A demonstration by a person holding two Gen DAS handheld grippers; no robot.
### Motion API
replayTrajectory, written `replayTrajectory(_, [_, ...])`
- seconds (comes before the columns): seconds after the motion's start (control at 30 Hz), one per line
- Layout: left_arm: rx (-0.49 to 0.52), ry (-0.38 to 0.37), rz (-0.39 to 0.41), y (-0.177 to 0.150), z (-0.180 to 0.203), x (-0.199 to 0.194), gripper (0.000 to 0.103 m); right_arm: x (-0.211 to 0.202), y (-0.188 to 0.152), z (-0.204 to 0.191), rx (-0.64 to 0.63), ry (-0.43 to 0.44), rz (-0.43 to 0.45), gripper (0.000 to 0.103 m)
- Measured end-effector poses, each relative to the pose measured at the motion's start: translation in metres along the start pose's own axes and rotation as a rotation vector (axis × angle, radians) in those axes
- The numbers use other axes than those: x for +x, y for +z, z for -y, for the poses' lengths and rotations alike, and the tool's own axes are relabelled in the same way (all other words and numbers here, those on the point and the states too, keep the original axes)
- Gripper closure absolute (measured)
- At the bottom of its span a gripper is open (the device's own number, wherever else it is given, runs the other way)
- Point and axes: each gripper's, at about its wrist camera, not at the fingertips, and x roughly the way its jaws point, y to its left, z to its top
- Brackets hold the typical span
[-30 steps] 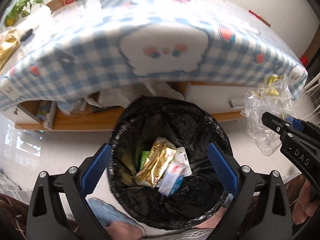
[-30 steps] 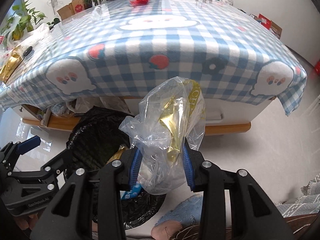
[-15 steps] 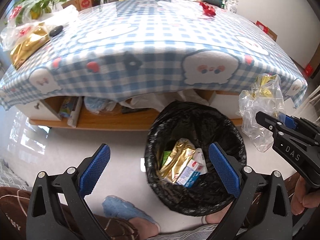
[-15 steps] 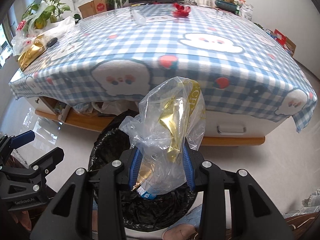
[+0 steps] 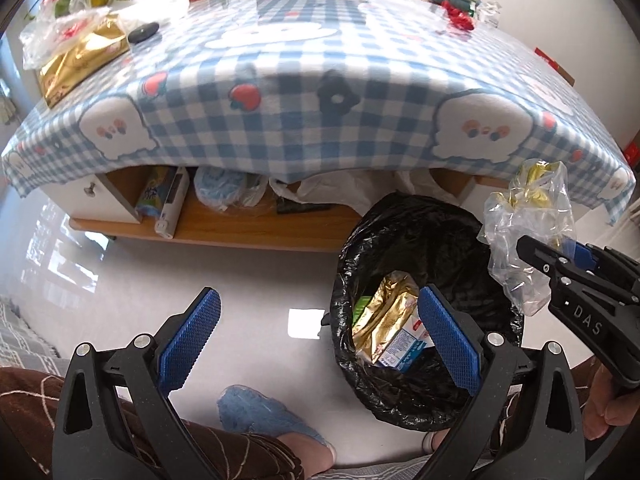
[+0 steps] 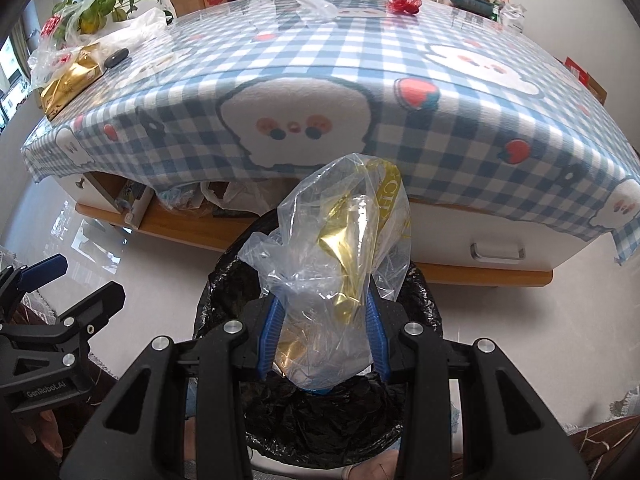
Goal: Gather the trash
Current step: 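Lower the right tool into the bin and open it to drop the plastic bag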
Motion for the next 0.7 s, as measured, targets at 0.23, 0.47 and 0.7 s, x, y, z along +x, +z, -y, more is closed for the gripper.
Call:
replayTrajectory(0.23, [-0.006, -0.002, -0.004, 0.001, -0.003, 0.011, 0.006, 0.022, -0.003, -0.005, 0.001, -0.001, -0.035, 0.067])
replayTrajectory(0.47, [-0.028, 0.004, -0.020, 0.005, -0.008, 0.018, 0.006, 0.032, -0.003, -0.011, -0.010, 0.002, -0.048, 0.067])
replayTrajectory(0.7, [-0.035, 0.018, -0.020, 0.005, -0.010, 0.020, 0.006, 0.032, -0.003, -0.013, -0.019, -0.003, -0.041, 0.063])
